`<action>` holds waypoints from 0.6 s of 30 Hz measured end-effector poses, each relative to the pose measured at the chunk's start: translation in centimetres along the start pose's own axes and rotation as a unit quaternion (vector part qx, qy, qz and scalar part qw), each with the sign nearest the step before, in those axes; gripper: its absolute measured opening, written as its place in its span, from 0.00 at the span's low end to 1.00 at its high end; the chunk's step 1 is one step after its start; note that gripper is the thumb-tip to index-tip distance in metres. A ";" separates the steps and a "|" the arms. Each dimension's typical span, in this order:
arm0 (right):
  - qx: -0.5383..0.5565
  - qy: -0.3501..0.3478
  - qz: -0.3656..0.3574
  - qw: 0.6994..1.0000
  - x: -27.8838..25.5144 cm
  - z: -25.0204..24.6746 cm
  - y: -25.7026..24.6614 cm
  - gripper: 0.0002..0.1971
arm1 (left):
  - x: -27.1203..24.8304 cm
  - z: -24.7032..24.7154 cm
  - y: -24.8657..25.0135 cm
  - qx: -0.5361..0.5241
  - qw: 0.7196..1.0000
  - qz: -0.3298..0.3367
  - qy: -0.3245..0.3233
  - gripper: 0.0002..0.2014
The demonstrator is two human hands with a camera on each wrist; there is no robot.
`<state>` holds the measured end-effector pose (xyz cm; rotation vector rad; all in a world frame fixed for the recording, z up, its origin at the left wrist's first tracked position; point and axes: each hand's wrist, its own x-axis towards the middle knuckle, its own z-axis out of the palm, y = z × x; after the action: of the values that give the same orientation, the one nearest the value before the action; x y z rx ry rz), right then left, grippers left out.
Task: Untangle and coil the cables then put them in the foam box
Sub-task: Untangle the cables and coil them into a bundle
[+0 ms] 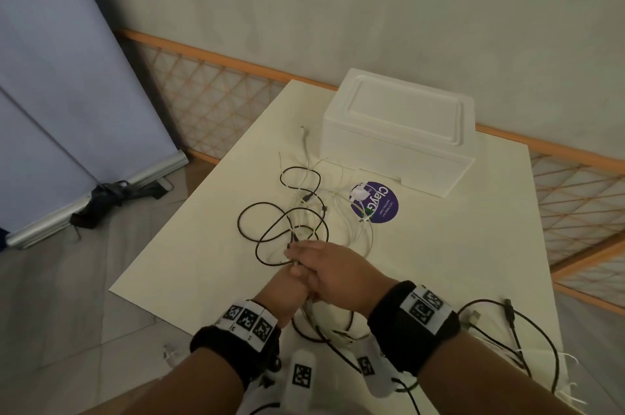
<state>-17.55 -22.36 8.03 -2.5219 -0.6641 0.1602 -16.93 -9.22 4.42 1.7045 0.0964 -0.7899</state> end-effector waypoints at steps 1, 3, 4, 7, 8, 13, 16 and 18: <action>-0.001 0.017 -0.017 1.000 0.2 0.5 0.2 0.17 | -0.1 0.1 -0.1 0.009 1.000 -0.002 -0.010 0.16; -0.011 0.040 -0.019 0.999 0.4 1.3 0.3 0.13 | -0.3 0.3 -0.2 0.013 0.999 -0.011 -0.033 0.16; -0.009 0.045 -0.011 0.999 0.5 1.5 0.3 0.13 | -0.2 0.3 -0.2 0.015 0.999 -0.019 -0.047 0.14; 0.001 0.036 0.002 0.999 0.8 1.5 0.0 0.14 | -0.1 0.1 -0.5 -0.024 0.997 -0.026 -0.071 0.03; 0.006 0.029 0.007 1.000 0.9 1.5 0.0 0.14 | -0.3 0.0 -0.6 -0.049 0.996 -0.017 -0.077 0.03; 0.049 0.011 0.068 0.996 1.2 1.9 0.4 0.13 | -1.4 0.1 -1.2 -0.078 0.991 -0.028 -0.104 0.03; 0.068 0.019 0.044 0.997 0.7 3.2 -0.4 0.11 | -0.7 -0.1 -2.5 -0.041 0.996 -0.059 -0.043 0.11; 0.077 0.013 0.032 0.996 0.1 3.9 -1.2 0.15 | -0.7 -0.3 -3.3 -0.072 0.994 -0.083 -0.032 0.17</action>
<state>-18.88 -19.60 5.31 -2.3946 -0.5408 0.1934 -18.86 -7.68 2.05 1.5481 0.2476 -0.9365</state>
